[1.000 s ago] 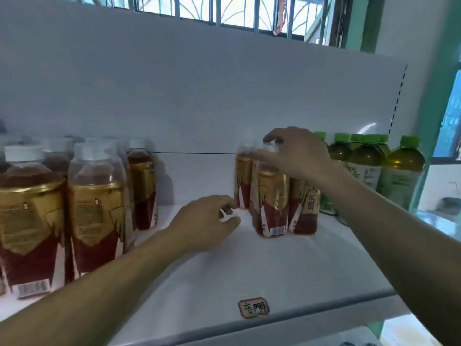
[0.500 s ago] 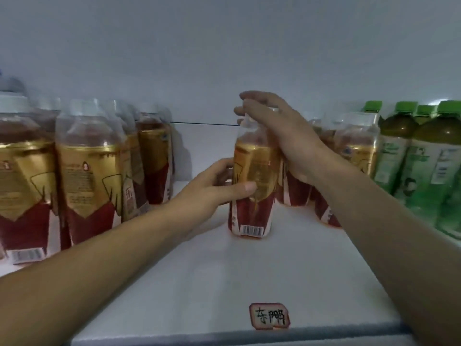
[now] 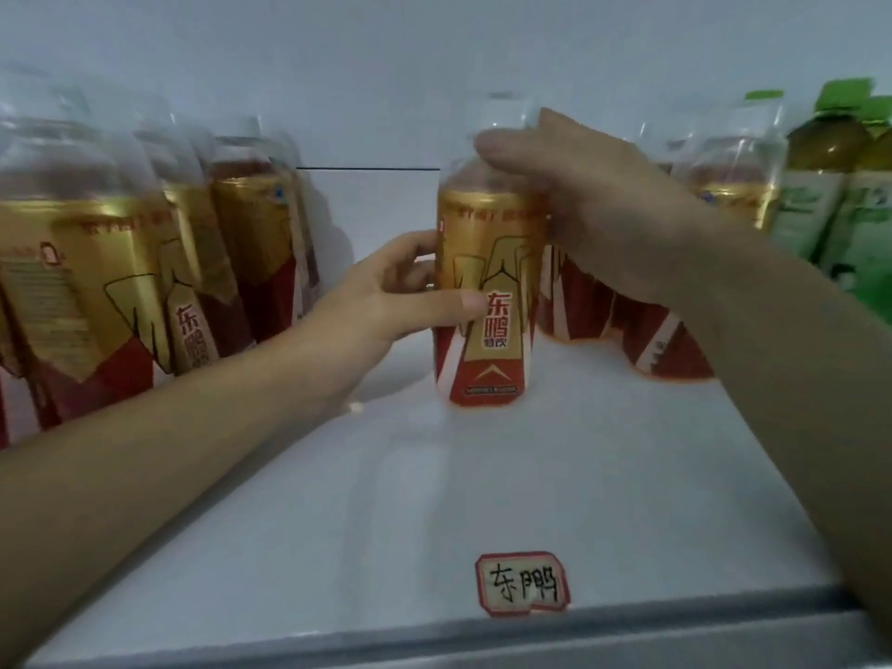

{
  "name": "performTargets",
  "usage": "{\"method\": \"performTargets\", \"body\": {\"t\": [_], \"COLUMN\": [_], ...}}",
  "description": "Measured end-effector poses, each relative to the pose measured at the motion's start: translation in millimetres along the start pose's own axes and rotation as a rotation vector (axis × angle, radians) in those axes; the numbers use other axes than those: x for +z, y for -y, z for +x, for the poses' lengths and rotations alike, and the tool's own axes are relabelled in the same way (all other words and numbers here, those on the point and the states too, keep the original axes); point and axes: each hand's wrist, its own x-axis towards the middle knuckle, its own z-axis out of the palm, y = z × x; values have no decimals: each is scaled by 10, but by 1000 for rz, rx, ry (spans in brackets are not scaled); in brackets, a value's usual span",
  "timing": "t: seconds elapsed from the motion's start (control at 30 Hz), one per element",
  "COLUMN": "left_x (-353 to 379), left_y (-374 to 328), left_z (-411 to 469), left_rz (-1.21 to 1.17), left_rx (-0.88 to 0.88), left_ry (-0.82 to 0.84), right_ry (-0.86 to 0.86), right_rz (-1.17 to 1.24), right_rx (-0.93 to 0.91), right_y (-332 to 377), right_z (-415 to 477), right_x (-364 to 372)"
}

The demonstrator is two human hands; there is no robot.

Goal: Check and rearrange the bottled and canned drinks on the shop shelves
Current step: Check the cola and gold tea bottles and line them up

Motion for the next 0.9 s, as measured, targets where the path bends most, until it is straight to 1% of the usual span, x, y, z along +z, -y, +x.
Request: {"method": "performTargets", "body": {"t": [0.07, 0.17, 0.23, 0.33, 0.37, 0.43, 0.53, 0.6, 0.67, 0.77, 0.83, 0.9], "left_x": [39, 131, 144, 98, 74, 42, 105, 136, 108, 48, 44, 93], "left_y": [30, 25, 21, -5, -1, 34, 46, 56, 54, 48, 47, 41], "left_z": [-6, -27, -36, -41, -35, -15, -4, 0, 2, -4, -10, -10], "left_rz": [22, 101, 91, 34, 40, 83, 165, 122, 45, -15, 18, 121], "left_rx": [8, 7, 21, 36, 37, 31, 24, 37, 42, 34, 24, 20], "left_ry": [-16, -81, -79, -20, 6, 31, -54, -86, -41, 65, 97, 72], "right_ry": [-74, -193, -182, -60, -21, -19, -88, -101, -57, 24, 1, -71], "right_rz": [-130, -290, -258, -101, -57, -10, -37, -86, -103, 12, -1, -101], "right_rx": [-8, -85, -78, -22, -30, -60, -108, -103, -75, -49, -74, -101], "right_y": [17, 9, 8, 16, 6, -22, -29, -16, -1, 17, 26, 40], "right_z": [-29, -42, -40, -53, -44, -31, -39, -37, -35, -60, -81, -106], "right_x": [35, 117, 132, 91, 68, 28, 34, 42, 23, -29, -34, -12]}}
